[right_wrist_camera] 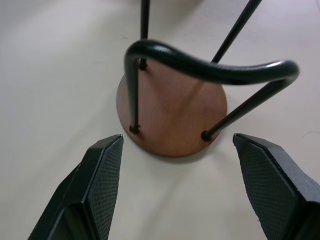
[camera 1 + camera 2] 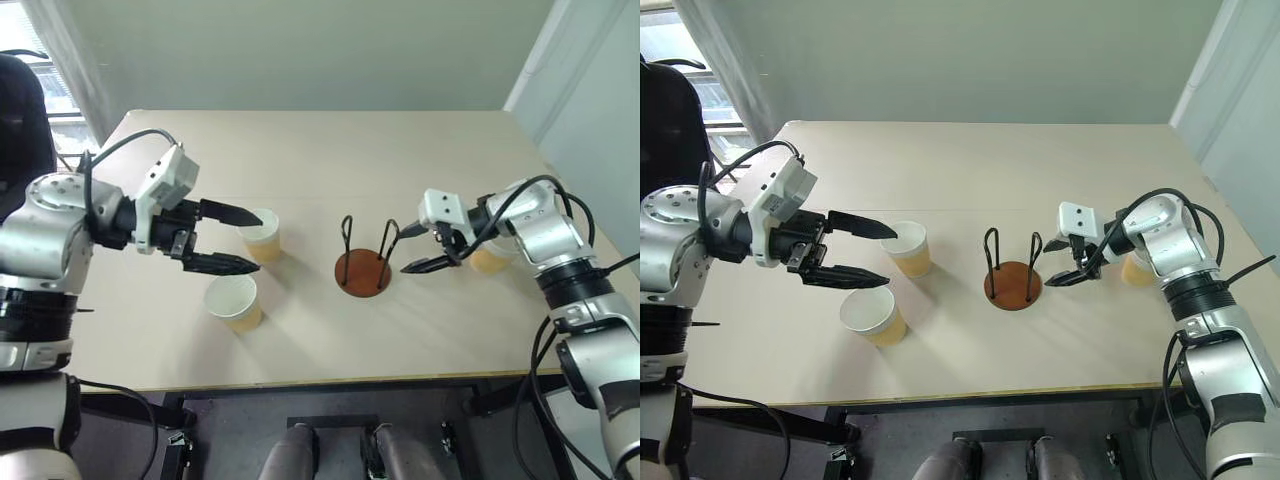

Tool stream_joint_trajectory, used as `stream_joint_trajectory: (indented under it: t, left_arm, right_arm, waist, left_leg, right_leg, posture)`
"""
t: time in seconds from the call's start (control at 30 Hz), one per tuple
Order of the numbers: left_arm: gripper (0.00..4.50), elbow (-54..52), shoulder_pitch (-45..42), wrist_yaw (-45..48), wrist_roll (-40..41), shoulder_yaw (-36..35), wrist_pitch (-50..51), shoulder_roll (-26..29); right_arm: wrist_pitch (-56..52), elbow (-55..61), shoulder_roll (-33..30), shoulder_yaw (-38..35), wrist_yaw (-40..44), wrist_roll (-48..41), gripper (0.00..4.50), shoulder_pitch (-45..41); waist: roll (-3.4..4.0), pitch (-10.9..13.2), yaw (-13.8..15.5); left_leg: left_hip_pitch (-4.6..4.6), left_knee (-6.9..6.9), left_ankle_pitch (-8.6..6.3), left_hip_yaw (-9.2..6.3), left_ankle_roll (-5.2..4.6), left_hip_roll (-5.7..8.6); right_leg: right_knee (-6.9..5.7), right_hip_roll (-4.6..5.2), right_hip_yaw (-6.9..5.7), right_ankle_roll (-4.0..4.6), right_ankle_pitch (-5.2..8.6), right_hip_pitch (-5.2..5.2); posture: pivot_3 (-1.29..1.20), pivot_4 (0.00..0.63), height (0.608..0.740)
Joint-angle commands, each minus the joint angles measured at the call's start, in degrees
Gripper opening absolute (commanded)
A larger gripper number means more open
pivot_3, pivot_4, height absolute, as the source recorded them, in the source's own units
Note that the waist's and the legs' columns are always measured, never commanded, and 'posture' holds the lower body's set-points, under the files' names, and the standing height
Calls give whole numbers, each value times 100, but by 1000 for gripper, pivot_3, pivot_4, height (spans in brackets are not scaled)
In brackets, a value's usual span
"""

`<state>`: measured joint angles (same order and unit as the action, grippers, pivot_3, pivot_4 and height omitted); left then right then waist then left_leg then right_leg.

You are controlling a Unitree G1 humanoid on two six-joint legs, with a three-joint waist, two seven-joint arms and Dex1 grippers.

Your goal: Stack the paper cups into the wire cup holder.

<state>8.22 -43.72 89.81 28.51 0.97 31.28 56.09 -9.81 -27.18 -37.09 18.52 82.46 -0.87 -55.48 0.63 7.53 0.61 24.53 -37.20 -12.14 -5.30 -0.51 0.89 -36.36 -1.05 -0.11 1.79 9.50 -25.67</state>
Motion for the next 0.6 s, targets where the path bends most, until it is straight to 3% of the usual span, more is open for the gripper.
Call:
stream_joint_trajectory:
  t: [0.03, 0.6]
  left_arm:
    - [4500, 18, -158, 110, 2, -34, -51, 14]
    - [4500, -48, -86, 55, 42, -113, 14, 34]
  right_arm:
    - [-76, 220, -21, -218, -27, -105, 3532, -151]
    - [-172, 6, 277, -228, -228, -141, 3532, -388]
  waist:
    - [0, 0, -1]
    - [0, 0, 4]
  left_leg:
    - [0, 0, 0, 0, 0, 0]
    - [3, 0, 0, 0, -1, 0]
  right_leg:
    - [0, 0, 0, 0, 0, 0]
    - [6, 0, 0, 0, 0, 0]
  posture:
    - [0, 150, 740]
    - [0, 150, 740]
